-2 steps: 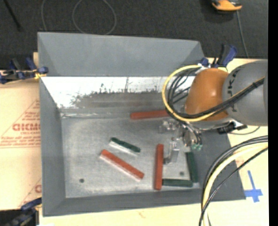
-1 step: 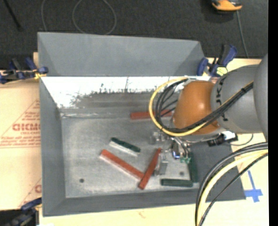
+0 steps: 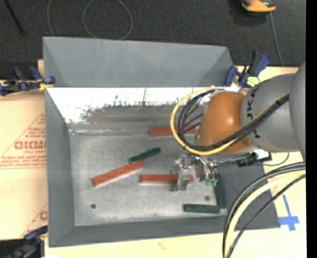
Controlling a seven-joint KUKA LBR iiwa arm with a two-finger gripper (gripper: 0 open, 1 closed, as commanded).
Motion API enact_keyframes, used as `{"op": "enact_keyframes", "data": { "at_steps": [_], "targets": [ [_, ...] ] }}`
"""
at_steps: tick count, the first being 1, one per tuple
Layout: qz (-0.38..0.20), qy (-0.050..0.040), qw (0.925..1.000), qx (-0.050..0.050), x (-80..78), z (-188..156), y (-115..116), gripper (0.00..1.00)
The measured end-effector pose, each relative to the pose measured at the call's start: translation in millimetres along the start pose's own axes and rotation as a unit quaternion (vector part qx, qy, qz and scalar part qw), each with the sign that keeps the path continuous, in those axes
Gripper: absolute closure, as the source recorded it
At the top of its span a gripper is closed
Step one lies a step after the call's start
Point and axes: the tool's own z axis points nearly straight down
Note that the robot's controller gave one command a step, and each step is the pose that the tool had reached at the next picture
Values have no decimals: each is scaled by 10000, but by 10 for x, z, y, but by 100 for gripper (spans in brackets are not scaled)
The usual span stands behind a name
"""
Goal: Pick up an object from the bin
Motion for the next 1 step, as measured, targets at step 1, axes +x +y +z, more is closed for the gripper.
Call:
{"op": "enact_keyframes", "data": {
  "at_steps": [1],
  "targets": [
    [-196, -44, 9998, -4, -32, -1459, 388, 100]
  ]
}}
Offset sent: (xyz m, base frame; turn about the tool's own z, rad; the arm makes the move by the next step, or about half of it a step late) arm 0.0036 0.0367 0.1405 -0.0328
